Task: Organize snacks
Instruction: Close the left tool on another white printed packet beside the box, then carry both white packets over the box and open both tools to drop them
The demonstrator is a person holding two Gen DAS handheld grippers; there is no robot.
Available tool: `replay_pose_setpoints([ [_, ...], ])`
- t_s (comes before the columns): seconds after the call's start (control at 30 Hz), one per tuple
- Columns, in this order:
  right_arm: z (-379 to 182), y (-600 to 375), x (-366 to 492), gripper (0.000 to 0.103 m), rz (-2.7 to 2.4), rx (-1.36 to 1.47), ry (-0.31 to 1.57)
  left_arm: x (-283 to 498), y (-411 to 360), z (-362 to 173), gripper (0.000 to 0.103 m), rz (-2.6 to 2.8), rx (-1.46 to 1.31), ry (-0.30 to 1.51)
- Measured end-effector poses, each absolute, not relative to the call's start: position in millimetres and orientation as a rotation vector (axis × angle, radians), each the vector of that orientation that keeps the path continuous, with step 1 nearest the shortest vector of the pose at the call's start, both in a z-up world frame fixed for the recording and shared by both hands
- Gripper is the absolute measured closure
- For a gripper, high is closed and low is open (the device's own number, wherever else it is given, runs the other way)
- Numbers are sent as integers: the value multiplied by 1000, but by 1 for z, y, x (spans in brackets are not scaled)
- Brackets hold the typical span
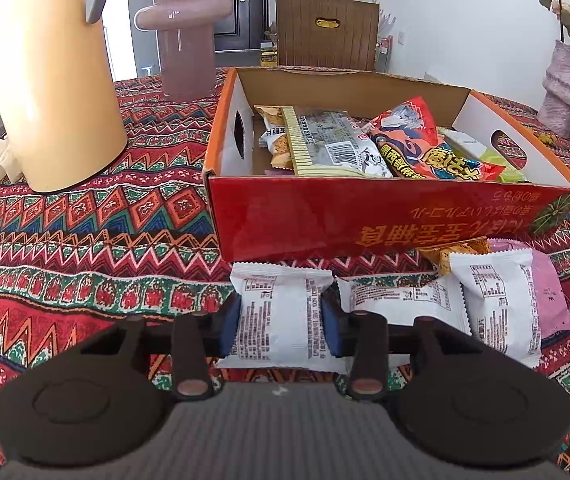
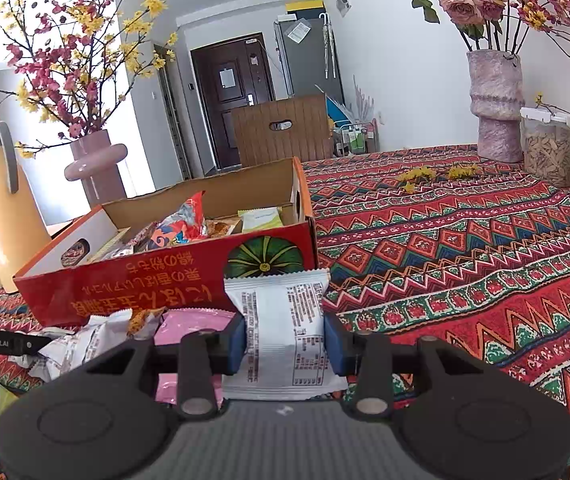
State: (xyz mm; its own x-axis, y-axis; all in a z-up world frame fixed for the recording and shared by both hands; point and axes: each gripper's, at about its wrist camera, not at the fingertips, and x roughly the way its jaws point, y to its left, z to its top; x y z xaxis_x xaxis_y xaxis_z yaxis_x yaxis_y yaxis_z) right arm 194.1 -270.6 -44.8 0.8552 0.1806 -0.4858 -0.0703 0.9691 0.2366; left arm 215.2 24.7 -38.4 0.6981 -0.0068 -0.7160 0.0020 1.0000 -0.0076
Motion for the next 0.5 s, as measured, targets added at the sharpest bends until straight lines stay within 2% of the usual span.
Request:
replay_pose_setpoints([
  [0.5, -35, -270, 185, 64, 142, 190, 478, 166, 24, 12, 61, -38, -39, 611],
])
